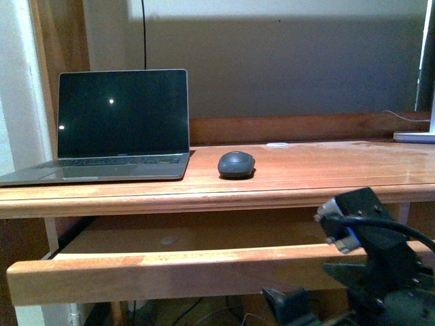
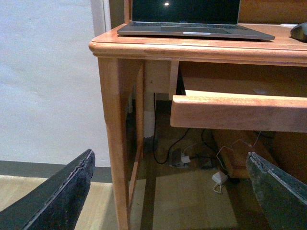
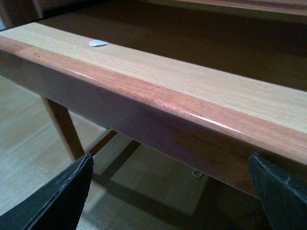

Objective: Place mouse

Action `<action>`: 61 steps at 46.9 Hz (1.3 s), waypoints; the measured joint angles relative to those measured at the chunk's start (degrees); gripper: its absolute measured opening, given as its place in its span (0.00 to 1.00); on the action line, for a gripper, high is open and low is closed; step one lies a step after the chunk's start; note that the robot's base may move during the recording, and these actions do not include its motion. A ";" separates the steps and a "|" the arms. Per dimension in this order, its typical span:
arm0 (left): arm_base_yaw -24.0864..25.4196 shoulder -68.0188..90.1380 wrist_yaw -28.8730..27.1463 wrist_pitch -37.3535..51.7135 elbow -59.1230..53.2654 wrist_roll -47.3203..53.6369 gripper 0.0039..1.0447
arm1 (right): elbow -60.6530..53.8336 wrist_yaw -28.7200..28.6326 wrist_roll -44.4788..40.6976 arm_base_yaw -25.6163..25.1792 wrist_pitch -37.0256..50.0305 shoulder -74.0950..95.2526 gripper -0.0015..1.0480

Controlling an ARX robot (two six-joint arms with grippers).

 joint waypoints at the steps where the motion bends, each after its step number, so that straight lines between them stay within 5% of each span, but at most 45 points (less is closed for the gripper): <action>1: 0.00 0.00 0.00 0.00 0.00 0.00 0.93 | 1.33 0.83 0.02 0.13 -0.55 0.79 0.93; 12: 0.00 0.00 0.00 0.00 0.00 0.00 0.93 | 12.83 8.74 -0.13 1.11 -5.22 7.04 0.93; 23: 0.00 0.00 0.00 0.00 0.00 0.00 0.93 | 12.41 11.30 1.92 0.87 -6.29 5.68 0.93; 35: 0.00 0.00 0.00 0.00 0.00 0.00 0.93 | -2.38 11.06 11.02 -4.85 -12.61 -13.68 0.93; 43: 0.00 0.00 0.00 0.00 0.00 -0.02 0.93 | -18.71 5.66 17.31 -15.23 -20.20 -35.52 0.93; 53: 0.00 0.00 0.00 0.00 0.00 0.00 0.93 | -32.30 0.00 19.82 -24.35 -41.24 -67.01 0.93; 57: 0.00 0.00 -0.02 0.00 0.00 0.00 0.93 | -34.91 -0.17 19.93 -23.45 -60.72 -89.15 0.93; 61: 0.00 0.00 -0.02 0.00 0.00 0.00 0.93 | -35.06 0.17 19.63 -19.45 -64.46 -98.77 0.93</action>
